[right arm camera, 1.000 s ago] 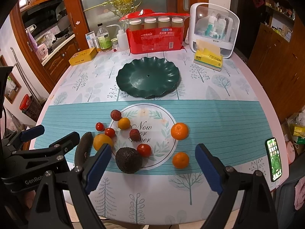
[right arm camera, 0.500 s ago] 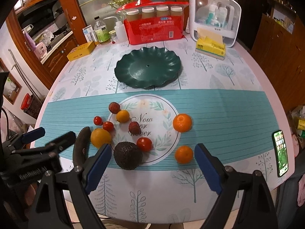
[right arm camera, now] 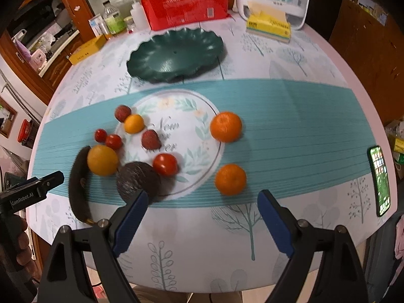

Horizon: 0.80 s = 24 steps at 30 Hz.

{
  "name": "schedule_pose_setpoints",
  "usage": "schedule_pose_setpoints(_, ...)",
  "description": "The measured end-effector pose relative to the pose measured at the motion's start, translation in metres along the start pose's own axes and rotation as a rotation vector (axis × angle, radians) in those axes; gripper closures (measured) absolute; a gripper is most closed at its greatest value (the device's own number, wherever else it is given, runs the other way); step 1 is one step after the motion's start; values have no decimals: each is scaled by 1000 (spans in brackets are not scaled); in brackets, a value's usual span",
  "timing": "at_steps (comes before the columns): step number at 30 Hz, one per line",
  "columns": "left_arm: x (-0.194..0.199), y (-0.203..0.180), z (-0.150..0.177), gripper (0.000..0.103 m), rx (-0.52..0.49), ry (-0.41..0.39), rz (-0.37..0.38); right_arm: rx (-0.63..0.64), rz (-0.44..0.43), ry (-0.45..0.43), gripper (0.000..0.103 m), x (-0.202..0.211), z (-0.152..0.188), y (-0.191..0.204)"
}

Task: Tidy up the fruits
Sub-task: 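Reach the left tool to the dark banana while the right tool reaches a tangerine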

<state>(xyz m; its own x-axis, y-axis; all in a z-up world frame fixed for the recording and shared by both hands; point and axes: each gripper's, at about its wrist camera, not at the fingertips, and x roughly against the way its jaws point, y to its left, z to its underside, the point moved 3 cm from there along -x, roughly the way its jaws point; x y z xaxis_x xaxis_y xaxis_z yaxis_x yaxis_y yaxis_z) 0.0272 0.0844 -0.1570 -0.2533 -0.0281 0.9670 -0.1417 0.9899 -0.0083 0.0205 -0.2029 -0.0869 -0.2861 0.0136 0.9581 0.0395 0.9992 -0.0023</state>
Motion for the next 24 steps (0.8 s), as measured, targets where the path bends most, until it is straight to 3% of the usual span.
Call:
schedule_pose_setpoints(8, -36, 2, 3, 5, 23, 38, -20, -51, 11, 33, 14, -24, 5, -25)
schedule_pose_setpoints(13, -49, 3, 1, 11, 50, 43, -7, -88, 9, 36, 15, -37, 1, -41)
schedule_pose_setpoints(23, -59, -3, 0, 34, 59, 48, 6, -100, -30, 117, 41, -71, -1, -51)
schedule_pose_setpoints(24, -59, -5, 1, 35, 83, 84, 60, -98, -36, 121, 42, -73, 0, -50)
